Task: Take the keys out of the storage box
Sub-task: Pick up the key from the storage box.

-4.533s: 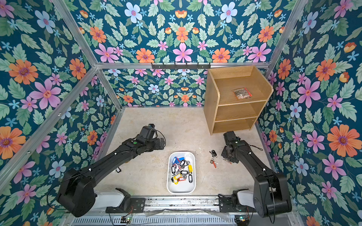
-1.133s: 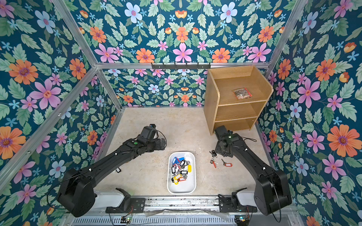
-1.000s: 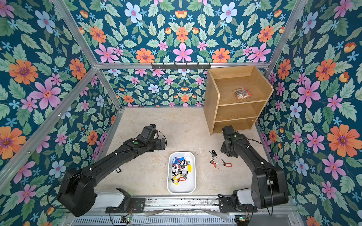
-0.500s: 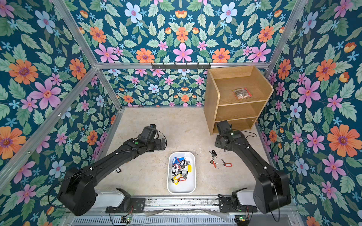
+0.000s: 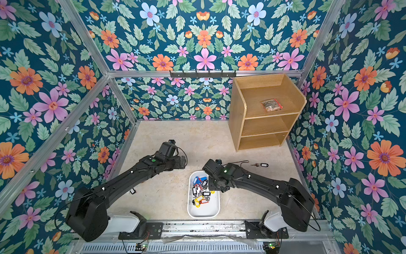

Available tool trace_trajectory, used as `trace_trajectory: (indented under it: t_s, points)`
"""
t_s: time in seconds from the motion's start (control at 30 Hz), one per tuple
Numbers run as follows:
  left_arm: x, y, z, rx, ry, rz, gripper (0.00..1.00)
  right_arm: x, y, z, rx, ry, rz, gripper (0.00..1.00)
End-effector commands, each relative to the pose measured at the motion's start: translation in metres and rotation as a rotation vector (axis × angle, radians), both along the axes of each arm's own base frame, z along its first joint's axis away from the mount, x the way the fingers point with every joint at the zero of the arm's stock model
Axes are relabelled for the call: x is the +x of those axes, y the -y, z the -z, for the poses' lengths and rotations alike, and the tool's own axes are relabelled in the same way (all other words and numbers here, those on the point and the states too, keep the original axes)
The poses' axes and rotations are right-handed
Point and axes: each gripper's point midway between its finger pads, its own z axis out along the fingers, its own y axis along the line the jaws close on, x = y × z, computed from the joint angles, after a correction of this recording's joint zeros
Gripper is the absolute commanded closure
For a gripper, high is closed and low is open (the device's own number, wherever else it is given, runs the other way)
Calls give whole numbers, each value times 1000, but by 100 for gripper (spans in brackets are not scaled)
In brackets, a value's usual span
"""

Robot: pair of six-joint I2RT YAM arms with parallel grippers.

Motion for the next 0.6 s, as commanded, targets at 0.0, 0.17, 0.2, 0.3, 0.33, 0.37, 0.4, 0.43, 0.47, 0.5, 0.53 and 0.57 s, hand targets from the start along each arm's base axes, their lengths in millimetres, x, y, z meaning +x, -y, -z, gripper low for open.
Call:
trace_trajectory:
  t_s: [0.0,0.17,0.2,0.3,0.33,0.37,0.4,0.43,0.47,0.5,0.53,0.57]
  points:
    - [2,-1,-5,-1,17,-9,1,1,-23,8,36,-23,-18,46]
    - [1,0,-6,-2,17,-7,1,-3,-37,28,9,-56,-52,55]
    - [2,0,-6,-2,18,-8,1,-5,-37,37,-13,-70,-55,58]
    - [2,0,-6,-2,18,-8,1,-6,-33,44,-38,-80,-48,65]
    - [1,0,-6,-2,18,-7,1,-6,-31,45,-47,-80,-46,66]
    - [1,0,-6,-3,18,-7,1,-6,-30,45,-55,-79,-44,67]
    - [2,0,-6,-3,18,-7,1,-6,-27,47,-68,-80,-42,67]
    - [1,0,-6,-4,18,-6,1,-6,-25,48,-78,-81,-41,67]
    - [1,1,-7,-5,19,-5,1,-7,-23,51,-91,-84,-43,67]
    - [1,1,-7,-5,20,-5,1,-8,-20,55,-106,-91,-46,67]
    - [1,1,-7,-5,19,-5,1,-9,-18,57,-116,-92,-47,67]
    - [1,0,-7,-6,21,-6,1,-10,-17,60,-122,-97,-49,67]
